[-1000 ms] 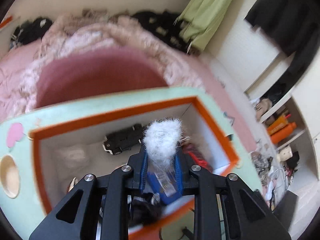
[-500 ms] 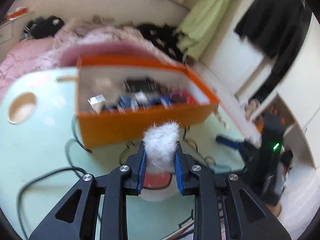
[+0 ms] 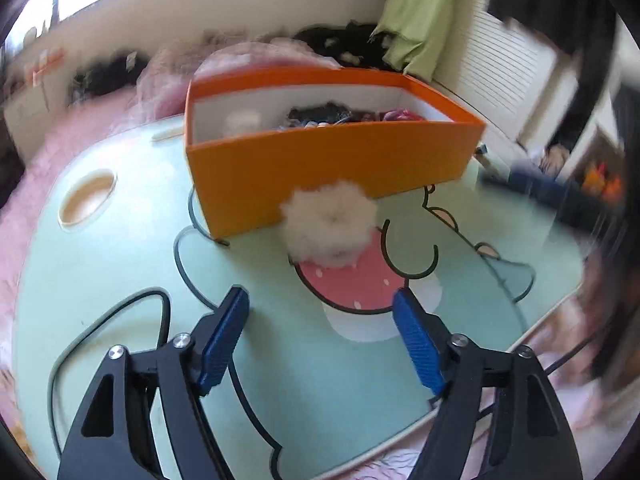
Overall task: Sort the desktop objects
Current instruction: 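Lift the white fluffy pompom from the orange box with the left gripper and set it on the table, then grasp the dark red case in the box with the right gripper and place it on the table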
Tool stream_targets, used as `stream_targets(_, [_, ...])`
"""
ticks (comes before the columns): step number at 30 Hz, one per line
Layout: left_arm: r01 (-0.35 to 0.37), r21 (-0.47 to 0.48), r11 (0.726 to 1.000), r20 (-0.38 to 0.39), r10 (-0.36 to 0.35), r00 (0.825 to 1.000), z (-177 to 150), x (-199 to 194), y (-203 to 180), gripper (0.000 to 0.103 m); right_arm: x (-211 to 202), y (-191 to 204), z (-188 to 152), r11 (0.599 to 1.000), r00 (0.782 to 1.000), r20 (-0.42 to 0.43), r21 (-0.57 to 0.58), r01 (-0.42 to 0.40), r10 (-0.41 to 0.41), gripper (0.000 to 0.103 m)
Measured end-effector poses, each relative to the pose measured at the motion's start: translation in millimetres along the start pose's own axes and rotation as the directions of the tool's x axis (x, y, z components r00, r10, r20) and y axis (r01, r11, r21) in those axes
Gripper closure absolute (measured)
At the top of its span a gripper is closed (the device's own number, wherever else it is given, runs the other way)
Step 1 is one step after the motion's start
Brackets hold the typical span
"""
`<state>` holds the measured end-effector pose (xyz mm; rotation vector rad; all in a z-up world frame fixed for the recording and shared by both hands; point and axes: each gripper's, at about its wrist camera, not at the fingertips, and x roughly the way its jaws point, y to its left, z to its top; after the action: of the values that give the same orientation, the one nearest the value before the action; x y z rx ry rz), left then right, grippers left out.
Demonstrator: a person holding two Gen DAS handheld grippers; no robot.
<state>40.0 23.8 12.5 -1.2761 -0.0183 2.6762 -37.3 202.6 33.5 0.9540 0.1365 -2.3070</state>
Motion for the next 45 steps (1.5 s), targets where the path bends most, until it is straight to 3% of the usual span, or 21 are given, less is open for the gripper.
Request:
stream_targets(2, [-0.046,0.036,0.998,-0.005,0.046,0.999,1,6,-6,0.018,-13,3,40,0.994,0.994,0.02,-0.028,-0.104,0.105,0.039])
stream_targets(3, [-0.042,0.035,0.999,-0.006,0.042,0.999,2,8,-7,0.015,-13,3,40,0.994,0.994,0.02,-0.028,-0.104,0.105,0.053])
stream_targets(4, [-0.047,0.033,0.998,-0.004,0.047,0.999,3,9,-6,0.014,-5,5,71,0.988,0.989,-0.025,-0.033,-0.149,0.148,0.064])
stream_targets(5, [-0.053,0.025,0.998,-0.005,0.053,0.999,4,11,-5,0.009,-5,5,71,0.988,0.989,-0.025,-0.033,-0.149,0.148,0.066])
stream_targets(6, [-0.058,0.018,0.998,-0.004,0.058,0.998,3,11,-3,0.007,17,11,96,0.985,0.979,-0.131,-0.056,-0.166,0.158,0.066])
stream_targets(7, [-0.063,0.01,0.998,-0.006,0.063,0.998,3,12,-1,0.003,17,11,96,0.985,0.979,-0.131,-0.056,-0.166,0.158,0.066])
stream_targets(10, [-0.067,0.0,0.998,-0.007,0.067,0.998,2,12,2,0.0,55,18,115,0.987,0.957,-0.265,-0.078,-0.143,0.118,0.066])
stream_targets(11, [-0.068,-0.001,0.998,-0.006,0.068,0.998,2,12,2,0.0,74,23,118,0.986,0.937,-0.335,-0.095,-0.133,0.094,0.066])
stream_targets(13, [-0.07,-0.001,0.998,-0.005,0.07,0.998,2,11,2,0.0,88,26,111,0.984,0.918,-0.388,-0.112,-0.139,0.085,0.065])
stream_targets(15, [-0.069,0.0,0.998,-0.006,0.069,0.998,2,11,1,0.0,93,23,106,0.983,0.912,-0.402,-0.121,-0.14,0.081,0.063])
stream_targets(16, [-0.07,0.0,0.998,-0.006,0.07,0.998,2,11,1,0.0,98,26,104,0.982,0.915,-0.401,-0.15,-0.114,0.045,0.063])
stream_targets(17, [-0.07,0.001,0.998,-0.005,0.07,0.998,2,10,2,0.0,107,29,95,0.975,0.908,-0.416,-0.217,-0.043,-0.053,0.063])
stream_targets(19, [-0.071,0.002,0.998,-0.009,0.071,0.997,2,11,1,0.0,114,28,90,0.974,0.897,-0.439,-0.219,-0.052,-0.051,0.063])
stream_targets(26, [-0.07,0.001,0.998,-0.004,0.07,0.998,3,8,0,0.0,100,20,89,0.984,0.939,-0.343,-0.163,-0.072,0.012,0.066])
stream_targets(30, [-0.071,0.001,0.997,-0.004,0.071,0.997,3,9,0,0.0,51,3,100,0.987,0.978,-0.13,0.011,-0.16,0.161,0.065])
stream_targets(32, [-0.07,0.001,0.998,-0.004,0.07,0.998,3,8,0,0.0,25,5,101,0.975,0.973,-0.07,0.025,-0.221,0.222,0.065])
stream_targets(33, [-0.071,0.001,0.997,-0.004,0.071,0.997,3,9,-1,0.0,5,14,85,0.96,0.957,-0.076,-0.012,-0.281,0.279,0.065])
stream_targets(34, [-0.072,0.001,0.997,-0.004,0.072,0.997,3,8,-1,0.0,5,14,85,0.96,0.957,-0.076,-0.012,-0.281,0.279,0.065])
stream_targets(37, [-0.072,0.0,0.997,-0.004,0.072,0.997,3,9,0,0.0,3,17,54,0.937,0.93,-0.125,0.006,-0.349,0.347,0.065])
stream_targets(42, [-0.071,0.0,0.997,-0.004,0.071,0.997,3,9,-1,0.0,41,4,15,0.949,0.922,-0.224,0.094,-0.302,0.316,0.065])
stream_targets(45, [-0.072,-0.001,0.997,-0.004,0.072,0.997,3,8,-1,0.0,50,-3,4,0.942,0.922,-0.204,0.138,-0.307,0.33,0.065])
